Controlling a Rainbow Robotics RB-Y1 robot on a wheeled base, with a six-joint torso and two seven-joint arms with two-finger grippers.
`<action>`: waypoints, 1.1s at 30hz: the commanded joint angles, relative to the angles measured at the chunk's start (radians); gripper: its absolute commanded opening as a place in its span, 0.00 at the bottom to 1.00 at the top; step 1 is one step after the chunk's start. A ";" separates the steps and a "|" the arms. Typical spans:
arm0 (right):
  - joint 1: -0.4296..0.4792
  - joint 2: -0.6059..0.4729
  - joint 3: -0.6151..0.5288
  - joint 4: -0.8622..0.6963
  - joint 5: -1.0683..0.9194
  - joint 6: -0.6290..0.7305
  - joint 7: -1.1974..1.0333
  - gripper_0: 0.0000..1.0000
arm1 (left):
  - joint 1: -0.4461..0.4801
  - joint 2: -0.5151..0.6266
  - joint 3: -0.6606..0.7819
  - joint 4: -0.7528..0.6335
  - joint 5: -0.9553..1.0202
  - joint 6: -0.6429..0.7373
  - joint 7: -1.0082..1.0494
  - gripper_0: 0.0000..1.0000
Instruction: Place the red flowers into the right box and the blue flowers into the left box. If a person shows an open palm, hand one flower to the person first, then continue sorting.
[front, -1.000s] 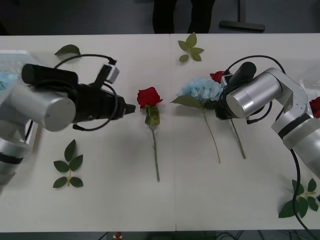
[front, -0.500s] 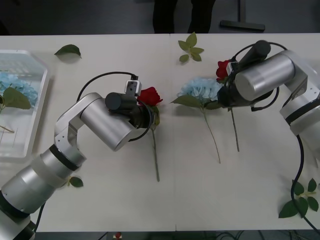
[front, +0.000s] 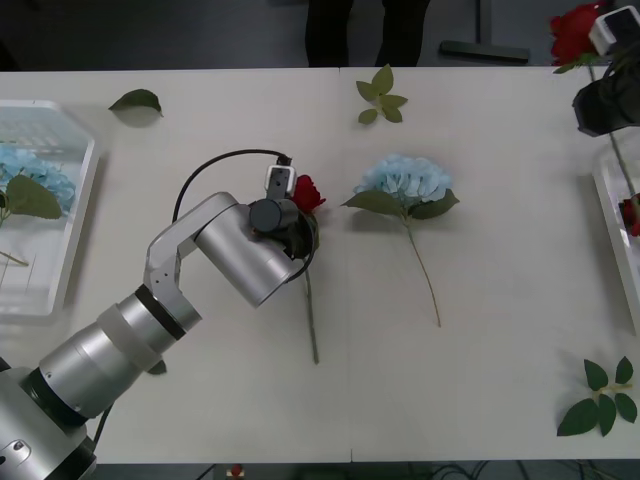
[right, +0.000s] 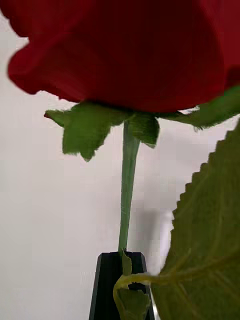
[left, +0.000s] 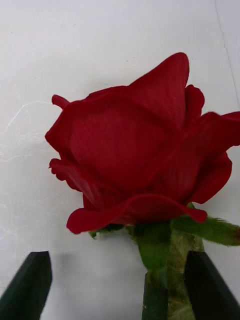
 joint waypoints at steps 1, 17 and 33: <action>-0.026 -0.095 -0.020 0.082 -0.018 -0.061 0.004 0.00 | -0.023 -0.005 -0.003 0.010 -0.012 -0.033 -0.003 0.47; -0.028 -0.146 -0.110 0.473 -0.195 -0.320 0.199 0.00 | -0.023 -0.005 -0.003 0.013 -0.010 -0.040 -0.006 0.00; -0.026 -0.095 -0.187 0.424 -0.363 -0.318 0.228 0.00 | -0.023 -0.005 -0.003 0.013 -0.010 -0.042 -0.003 0.00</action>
